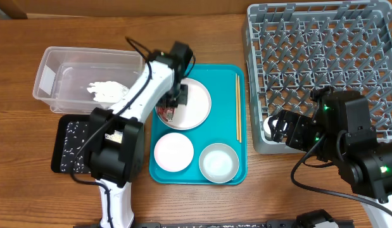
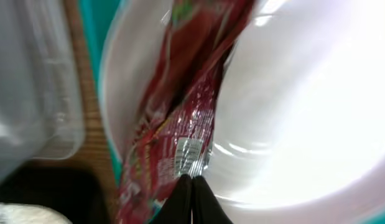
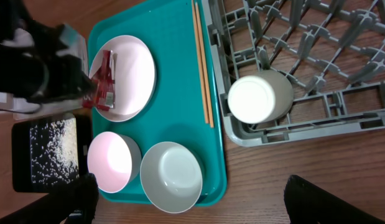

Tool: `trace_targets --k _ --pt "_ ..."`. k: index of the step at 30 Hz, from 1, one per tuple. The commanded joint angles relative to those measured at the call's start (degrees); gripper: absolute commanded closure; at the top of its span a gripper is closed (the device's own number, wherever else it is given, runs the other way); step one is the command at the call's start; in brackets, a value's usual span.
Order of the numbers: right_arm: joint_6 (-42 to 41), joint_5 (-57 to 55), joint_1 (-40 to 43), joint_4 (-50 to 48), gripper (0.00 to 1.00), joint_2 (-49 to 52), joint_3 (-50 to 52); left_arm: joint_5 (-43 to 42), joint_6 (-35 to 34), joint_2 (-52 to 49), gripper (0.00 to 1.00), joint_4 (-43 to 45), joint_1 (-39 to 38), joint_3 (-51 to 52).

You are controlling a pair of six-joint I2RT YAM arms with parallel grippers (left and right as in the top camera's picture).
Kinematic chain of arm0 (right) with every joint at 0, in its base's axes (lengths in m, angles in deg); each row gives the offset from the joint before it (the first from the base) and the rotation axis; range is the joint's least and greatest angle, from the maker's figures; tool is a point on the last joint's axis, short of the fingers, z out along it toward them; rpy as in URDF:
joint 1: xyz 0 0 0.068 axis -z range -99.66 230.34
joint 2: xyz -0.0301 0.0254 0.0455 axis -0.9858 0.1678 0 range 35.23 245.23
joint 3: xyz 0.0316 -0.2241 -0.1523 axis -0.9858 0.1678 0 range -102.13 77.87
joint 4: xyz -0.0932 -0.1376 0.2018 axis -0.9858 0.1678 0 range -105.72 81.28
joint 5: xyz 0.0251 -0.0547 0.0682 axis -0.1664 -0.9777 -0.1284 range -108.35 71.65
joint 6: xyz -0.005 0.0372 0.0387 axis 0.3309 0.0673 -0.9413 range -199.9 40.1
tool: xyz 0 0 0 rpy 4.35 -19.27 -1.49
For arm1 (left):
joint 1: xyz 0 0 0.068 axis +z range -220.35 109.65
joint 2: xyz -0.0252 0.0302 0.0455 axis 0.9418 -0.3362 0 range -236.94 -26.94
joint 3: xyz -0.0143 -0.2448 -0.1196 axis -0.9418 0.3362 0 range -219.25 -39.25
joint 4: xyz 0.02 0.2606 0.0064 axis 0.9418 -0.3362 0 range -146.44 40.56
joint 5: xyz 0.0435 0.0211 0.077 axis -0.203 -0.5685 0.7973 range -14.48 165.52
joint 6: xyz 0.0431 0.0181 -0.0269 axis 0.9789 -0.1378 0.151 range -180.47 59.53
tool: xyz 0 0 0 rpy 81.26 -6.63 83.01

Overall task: Sort waste into correct bins and load items into the dishwasher
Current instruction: 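Drop the tissue into the clear plastic container with the left gripper, then grasp the red wrapper from the white plate with the left gripper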

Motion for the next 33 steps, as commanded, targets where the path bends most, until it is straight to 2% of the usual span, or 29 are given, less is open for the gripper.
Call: trace_targets --k 1,5,7,8,9,10,12,14,16,22,26,27,33 --pt "0.2 0.1 0.4 -0.1 0.04 -0.2 0.1 -0.9 0.0 5.7 0.96 -2.8 2.2 -8.2" --pt "0.2 0.1 0.4 -0.1 0.04 -0.2 0.1 -0.6 0.0 9.1 0.96 -3.0 5.6 -9.8" --pt "0.2 0.1 0.4 -0.2 0.04 -0.2 0.1 -4.6 0.8 9.5 0.96 -2.4 6.7 -9.8" --pt "0.2 0.1 0.4 -0.3 0.04 -0.2 0.1 -7.3 3.1 9.3 0.81 -2.1 6.8 -9.7" --pt "0.2 0.1 0.4 -0.6 0.04 -0.2 0.1 -8.9 5.4 8.8 0.59 -2.2 6.8 -9.6" --pt "0.2 0.1 0.4 -0.8 0.04 -0.2 0.1 -9.0 6.6 8.2 0.41 -2.6 6.6 -9.4" --pt "0.2 0.1 0.4 -0.9 0.04 -0.2 0.1 -7.8 7.4 6.2 0.26 -2.4 6.2 -8.4" --pt "0.2 0.1 0.4 -0.5 0.04 -0.2 0.1 -7.5 7.5 3.3 0.23 -0.9 6.1 -7.2" --pt "0.2 0.1 0.4 -0.4 0.04 -0.2 0.1 -7.5 7.5 0.0 0.27 -0.4 6.1 -6.8" --pt "0.2 0.1 0.4 -0.2 0.04 -0.2 0.1 -13.6 8.9 -9.4 0.55 -1.2 5.9 -6.8" --pt "0.2 0.1 0.4 -0.5 0.04 -0.2 0.1 -13.5 9.0 -10.9 0.91 -2.9 5.2 -6.9" --pt "0.2 0.1 0.4 -0.5 0.04 -0.2 0.1 -13.5 9.0 -10.4 0.96 -3.7 5.0 -7.4" --pt "0.2 0.1 0.4 -0.5 0.04 -0.2 0.1 -9.8 5.4 -2.4 0.96 -7.9 5.9 -13.1"
